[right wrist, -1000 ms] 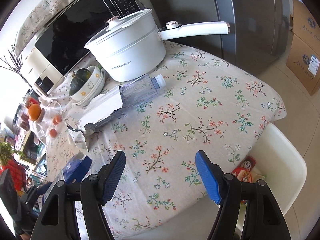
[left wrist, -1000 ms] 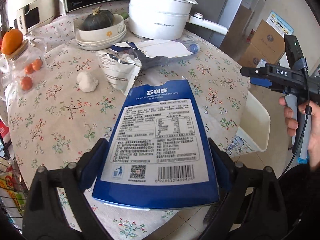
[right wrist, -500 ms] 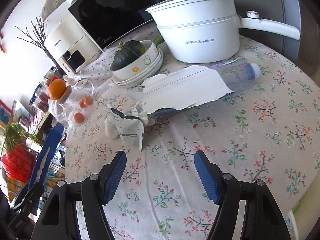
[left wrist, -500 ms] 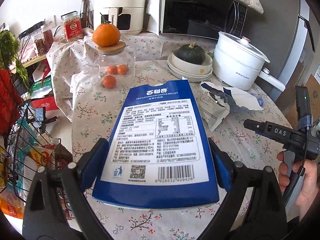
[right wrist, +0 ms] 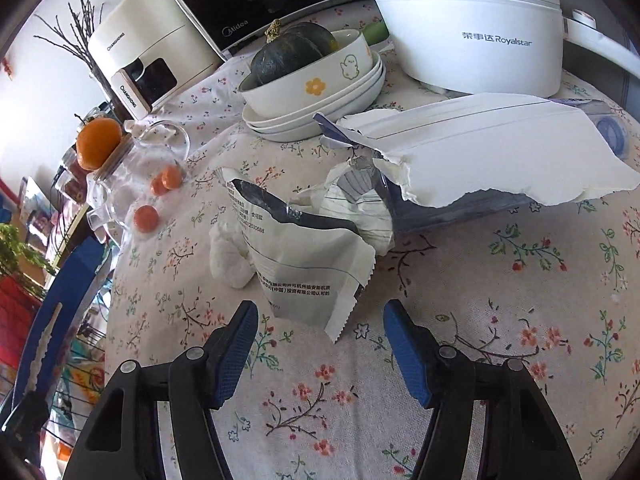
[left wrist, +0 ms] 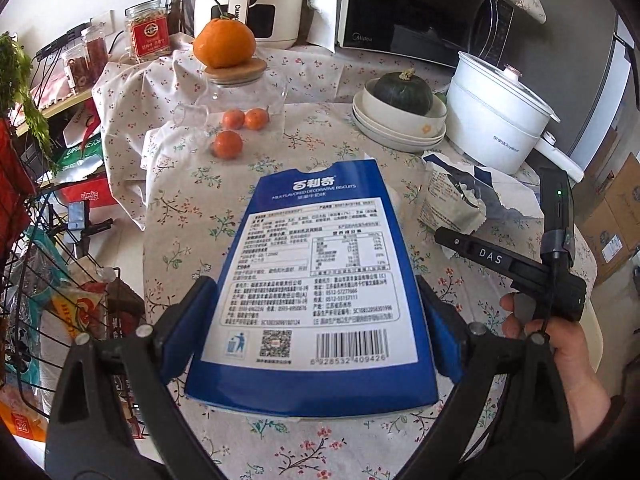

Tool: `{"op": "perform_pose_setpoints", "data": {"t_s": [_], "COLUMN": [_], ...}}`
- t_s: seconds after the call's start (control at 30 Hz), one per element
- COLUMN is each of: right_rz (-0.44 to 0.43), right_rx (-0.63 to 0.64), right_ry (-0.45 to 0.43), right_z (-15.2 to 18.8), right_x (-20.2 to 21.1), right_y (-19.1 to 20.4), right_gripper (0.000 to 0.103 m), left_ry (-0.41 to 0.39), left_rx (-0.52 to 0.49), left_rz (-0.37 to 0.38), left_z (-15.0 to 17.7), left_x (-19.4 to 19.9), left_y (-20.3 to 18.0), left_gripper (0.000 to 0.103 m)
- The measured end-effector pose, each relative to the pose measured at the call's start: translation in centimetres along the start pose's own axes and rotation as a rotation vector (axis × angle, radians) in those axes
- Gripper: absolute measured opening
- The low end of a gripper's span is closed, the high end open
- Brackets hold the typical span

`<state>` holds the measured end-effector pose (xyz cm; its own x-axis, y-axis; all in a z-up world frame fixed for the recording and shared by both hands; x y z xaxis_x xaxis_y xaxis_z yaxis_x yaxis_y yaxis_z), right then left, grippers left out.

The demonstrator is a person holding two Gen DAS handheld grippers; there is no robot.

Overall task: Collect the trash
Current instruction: 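Lift the blue box with the left gripper while the right grasps the silver snack bag, then carry box and bag over the bin and open the left gripper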

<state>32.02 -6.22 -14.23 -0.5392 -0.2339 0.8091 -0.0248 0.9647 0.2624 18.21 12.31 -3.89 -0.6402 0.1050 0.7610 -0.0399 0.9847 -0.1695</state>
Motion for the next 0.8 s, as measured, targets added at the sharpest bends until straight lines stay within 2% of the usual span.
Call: {"op": "perform_pose_setpoints", "data": {"t_s": [0.03, 0.1, 0.13, 0.23, 0.4, 0.57, 0.8], "right_rz": [-0.006, -0.030, -0.035, -0.070, -0.097, -0.073, -0.001], "right_rx": [-0.002, -0.001, 0.004, 0.028, 0.062, 0.124, 0.141], "right_ry": [-0.004, -0.018, -0.025, -0.019, -0.019, -0.031, -0.053], "right_z": [-0.1, -0.1, -0.2, -0.2, -0.3, -0.1, 0.4], "right_x": [0.0, 0.2, 0.4, 1.0, 3.3, 6.8, 11.3], "right_y": [-0.1, -0.1, 0.0, 0.6, 1.4, 1.7, -1.8], "right_gripper": [0.052, 0.034, 0.033, 0.019, 0.018, 0.018, 0.018], "left_ry": [0.002, 0.003, 0.003, 0.001, -0.012, -0.025, -0.033], "left_rx": [-0.002, -0.005, -0.005, 0.001, 0.008, -0.015, -0.088], "left_rz": [-0.001, -0.003, -0.004, -0.005, 0.009, 0.029, 0.060], "left_z": [0.0, 0.0, 0.0, 0.0, 0.0, 0.2, 0.8], "left_x": [-0.1, -0.1, -0.1, 0.0, 0.6, 1.2, 1.6], "left_y": [-0.1, -0.1, -0.1, 0.0, -0.2, -1.4, -4.9], "left_gripper": [0.094, 0.094, 0.094, 0.094, 0.094, 0.094, 0.094]}}
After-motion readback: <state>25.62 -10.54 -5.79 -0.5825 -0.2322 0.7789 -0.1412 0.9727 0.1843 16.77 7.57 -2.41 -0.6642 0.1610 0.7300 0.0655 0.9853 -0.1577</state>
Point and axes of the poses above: each gripper's, at about its wrist camera, not at the fingertips, and x roughly against the way its jaws point, y to its left, z to its underside, the point moved 3 cm from there along -x, roughly the way its jaws point, and after that the axes turned 7 degrees about z, right-handed, at the moved point
